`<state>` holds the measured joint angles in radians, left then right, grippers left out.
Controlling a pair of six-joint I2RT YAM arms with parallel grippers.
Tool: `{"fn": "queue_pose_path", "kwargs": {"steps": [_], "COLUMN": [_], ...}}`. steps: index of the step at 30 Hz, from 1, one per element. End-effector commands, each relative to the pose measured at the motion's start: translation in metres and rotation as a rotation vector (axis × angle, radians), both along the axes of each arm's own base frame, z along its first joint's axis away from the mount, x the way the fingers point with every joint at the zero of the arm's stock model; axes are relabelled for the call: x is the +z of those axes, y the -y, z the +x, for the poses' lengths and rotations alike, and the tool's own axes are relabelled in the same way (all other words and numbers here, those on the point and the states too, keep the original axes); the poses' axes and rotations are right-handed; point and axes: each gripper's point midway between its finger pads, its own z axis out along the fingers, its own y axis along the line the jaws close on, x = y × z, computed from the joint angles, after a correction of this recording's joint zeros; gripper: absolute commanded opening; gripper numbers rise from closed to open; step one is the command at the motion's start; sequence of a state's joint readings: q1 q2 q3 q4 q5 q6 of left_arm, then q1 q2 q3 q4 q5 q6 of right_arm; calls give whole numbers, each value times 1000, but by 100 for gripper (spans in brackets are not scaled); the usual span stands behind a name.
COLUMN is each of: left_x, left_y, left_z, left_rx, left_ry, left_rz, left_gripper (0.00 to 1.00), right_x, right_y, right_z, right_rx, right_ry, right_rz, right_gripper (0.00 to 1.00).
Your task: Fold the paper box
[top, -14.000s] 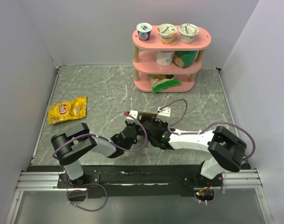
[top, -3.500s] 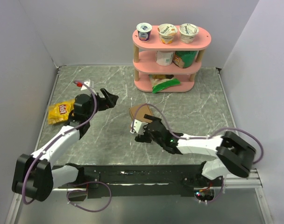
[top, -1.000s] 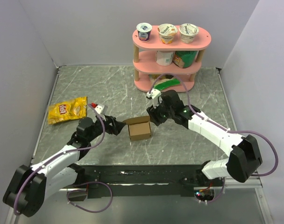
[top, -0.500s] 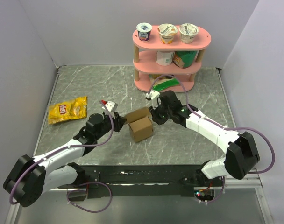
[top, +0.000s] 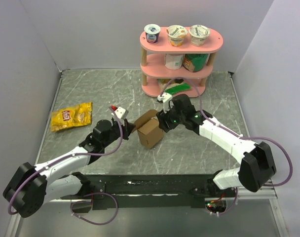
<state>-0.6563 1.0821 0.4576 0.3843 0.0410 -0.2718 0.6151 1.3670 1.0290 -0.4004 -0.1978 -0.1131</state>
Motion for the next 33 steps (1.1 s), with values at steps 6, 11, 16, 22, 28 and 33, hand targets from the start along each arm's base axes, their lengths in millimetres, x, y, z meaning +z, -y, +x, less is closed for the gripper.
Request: {"fn": "queue_pose_path", "kwargs": {"steps": [6,11,16,22,28,33], "left_x": [26,27,29,28,29,30], "left_y": [28,35,34,35,35,35], "left_z": [-27,-31,-33,-33,-32,-32], "left_rx": [-272,-318,-323,-331,-330,-326], "left_ry": [144,137,144,141,140,142], "left_rz": [-10,-12,-12,-11,-7,-7], "left_gripper": [1,1,1,1,1,1], "right_x": [51,42,23,15,20,19], "right_y": [-4,-11,-7,2,12,6], "right_z": [8,13,26,48,63,55], "right_rx": [235,323,306,246,214,292], "right_ry": [157,186,150,199,243,188], "right_rz": [229,226,156,138,131,167], "right_gripper": [79,77,74,75,77,73]}}
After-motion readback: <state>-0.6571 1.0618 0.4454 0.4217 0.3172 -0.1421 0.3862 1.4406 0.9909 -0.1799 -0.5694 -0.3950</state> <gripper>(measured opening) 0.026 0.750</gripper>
